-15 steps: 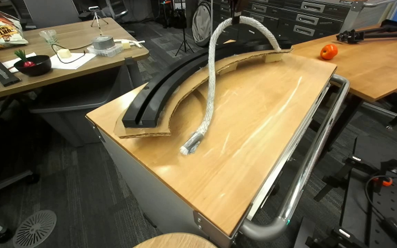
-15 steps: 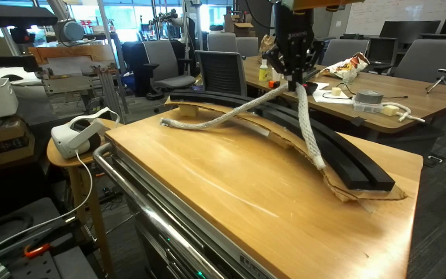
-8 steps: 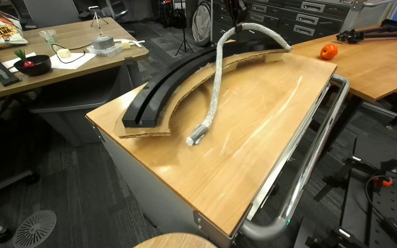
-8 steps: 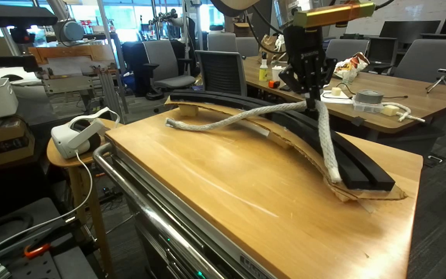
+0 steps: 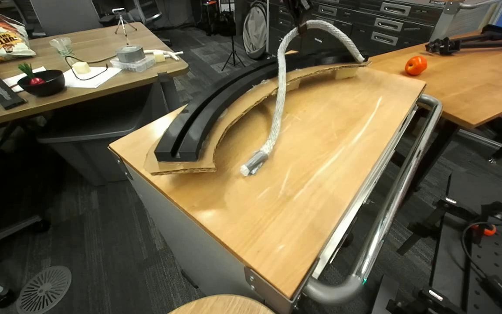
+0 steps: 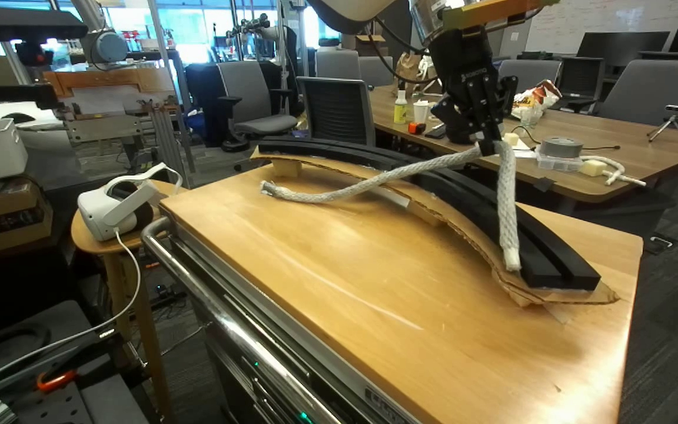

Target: Place the rope along the middle of the black object

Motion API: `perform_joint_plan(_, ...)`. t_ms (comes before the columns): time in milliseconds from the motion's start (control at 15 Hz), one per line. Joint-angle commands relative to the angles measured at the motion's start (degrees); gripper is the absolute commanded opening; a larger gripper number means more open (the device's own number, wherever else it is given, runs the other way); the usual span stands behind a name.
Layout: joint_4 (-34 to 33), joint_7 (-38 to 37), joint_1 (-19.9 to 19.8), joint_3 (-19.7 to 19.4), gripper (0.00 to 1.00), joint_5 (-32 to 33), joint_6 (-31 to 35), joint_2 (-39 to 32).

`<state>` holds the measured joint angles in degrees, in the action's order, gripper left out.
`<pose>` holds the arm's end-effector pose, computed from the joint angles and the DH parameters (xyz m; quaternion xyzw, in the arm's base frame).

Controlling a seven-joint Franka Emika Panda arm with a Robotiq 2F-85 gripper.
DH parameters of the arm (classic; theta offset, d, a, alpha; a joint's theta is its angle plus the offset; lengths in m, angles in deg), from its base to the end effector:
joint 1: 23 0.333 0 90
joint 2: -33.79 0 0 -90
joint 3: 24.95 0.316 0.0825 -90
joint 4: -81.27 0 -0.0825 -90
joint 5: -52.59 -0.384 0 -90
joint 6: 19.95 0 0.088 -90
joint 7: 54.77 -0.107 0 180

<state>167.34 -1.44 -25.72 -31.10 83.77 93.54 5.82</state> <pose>0.6847 -0.1279 0.3960 0.8419 0.4671 -0.1435 0.2291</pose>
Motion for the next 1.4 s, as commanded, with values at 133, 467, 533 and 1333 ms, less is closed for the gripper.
perform_joint_plan(133, -2.03, -5.36, 1.39, -0.57, 0.08, 5.89, -5.6, 0.5)
perform_joint_plan(467, -3.18, -7.45, 1.24, 0.24, 0.08, 8.17, -10.96, 0.15)
perform_joint_plan(533, -3.27, -7.89, 1.28, 0.28, 0.08, 8.89, -10.89, 0.05)
perform_joint_plan(1333, -6.29, -4.84, 0.72, 2.83, 0.08, 11.35, -10.4, -3.48)
